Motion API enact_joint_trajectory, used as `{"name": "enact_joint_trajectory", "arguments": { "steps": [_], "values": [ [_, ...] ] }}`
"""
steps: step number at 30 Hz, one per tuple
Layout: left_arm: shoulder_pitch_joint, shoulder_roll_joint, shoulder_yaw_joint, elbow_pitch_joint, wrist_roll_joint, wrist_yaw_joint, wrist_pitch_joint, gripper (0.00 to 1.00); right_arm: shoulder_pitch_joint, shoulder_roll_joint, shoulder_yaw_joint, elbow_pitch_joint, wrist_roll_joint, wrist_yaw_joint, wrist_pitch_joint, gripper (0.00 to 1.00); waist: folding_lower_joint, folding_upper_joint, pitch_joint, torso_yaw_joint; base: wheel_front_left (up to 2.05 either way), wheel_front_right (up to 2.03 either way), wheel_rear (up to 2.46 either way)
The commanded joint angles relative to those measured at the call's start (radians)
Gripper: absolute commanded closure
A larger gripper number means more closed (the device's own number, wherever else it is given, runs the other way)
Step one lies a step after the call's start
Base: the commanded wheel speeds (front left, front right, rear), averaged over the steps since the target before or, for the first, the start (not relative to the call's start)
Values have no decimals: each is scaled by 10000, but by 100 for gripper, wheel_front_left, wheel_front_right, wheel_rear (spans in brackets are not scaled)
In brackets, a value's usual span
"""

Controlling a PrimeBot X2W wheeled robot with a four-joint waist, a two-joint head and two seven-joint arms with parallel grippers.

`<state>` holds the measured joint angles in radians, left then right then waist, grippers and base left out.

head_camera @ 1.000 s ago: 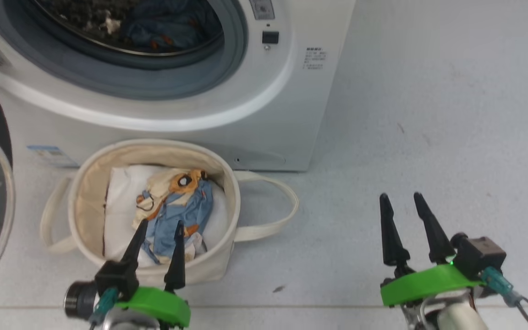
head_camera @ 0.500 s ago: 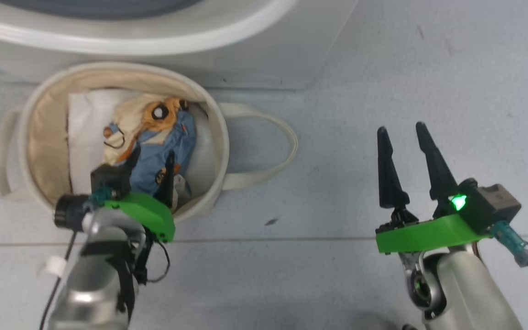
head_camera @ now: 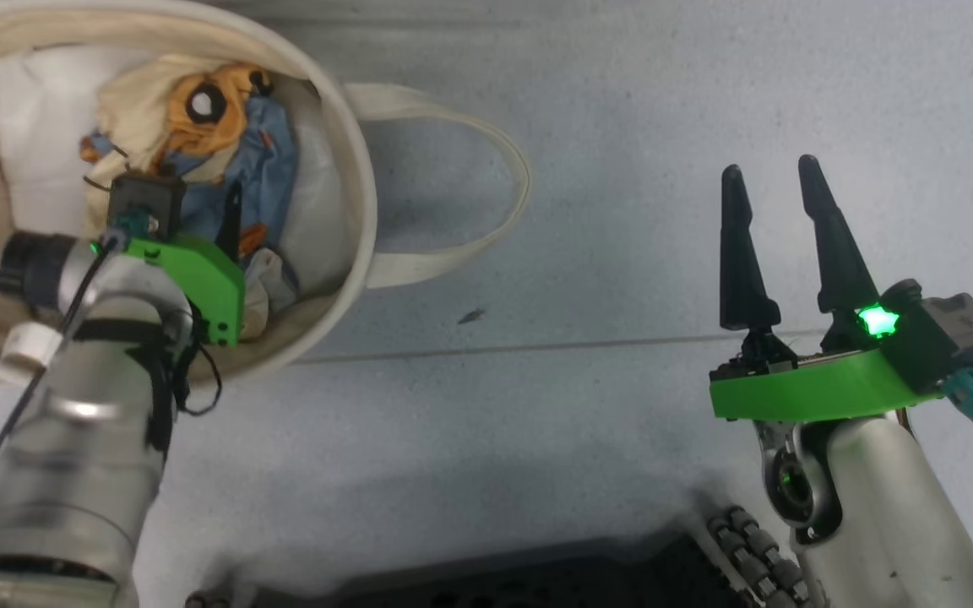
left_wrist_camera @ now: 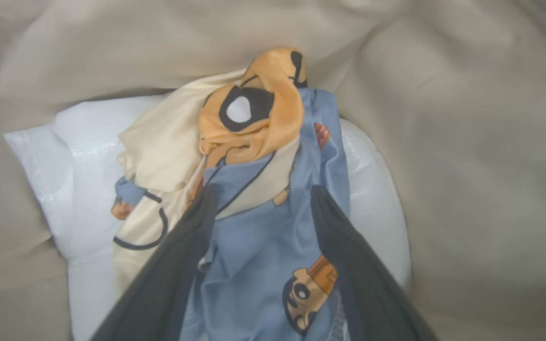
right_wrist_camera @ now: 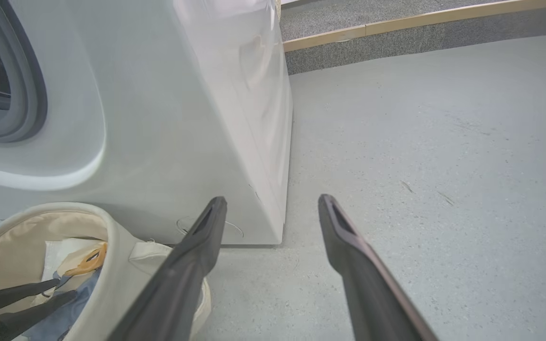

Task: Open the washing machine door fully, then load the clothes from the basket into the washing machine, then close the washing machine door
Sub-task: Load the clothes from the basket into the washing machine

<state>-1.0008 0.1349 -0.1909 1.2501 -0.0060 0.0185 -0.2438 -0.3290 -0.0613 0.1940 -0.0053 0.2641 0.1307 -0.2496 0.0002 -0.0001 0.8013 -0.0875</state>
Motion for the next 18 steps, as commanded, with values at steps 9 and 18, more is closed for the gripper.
{"name": "enact_joint_trajectory", "arguments": {
  "steps": [9,18],
  "values": [
    [-1136,832,-623,328,700,495,1119,0,-22,60,-34,-514,46,0,-122,0,-2,1,1456,-280,0,0,0],
    [-1452,672,-751,394,640,1189,2021,0,-40,77,-131,-594,21,0,-122,0,-2,1,1728,-218,0,0,0]
  ]
}}
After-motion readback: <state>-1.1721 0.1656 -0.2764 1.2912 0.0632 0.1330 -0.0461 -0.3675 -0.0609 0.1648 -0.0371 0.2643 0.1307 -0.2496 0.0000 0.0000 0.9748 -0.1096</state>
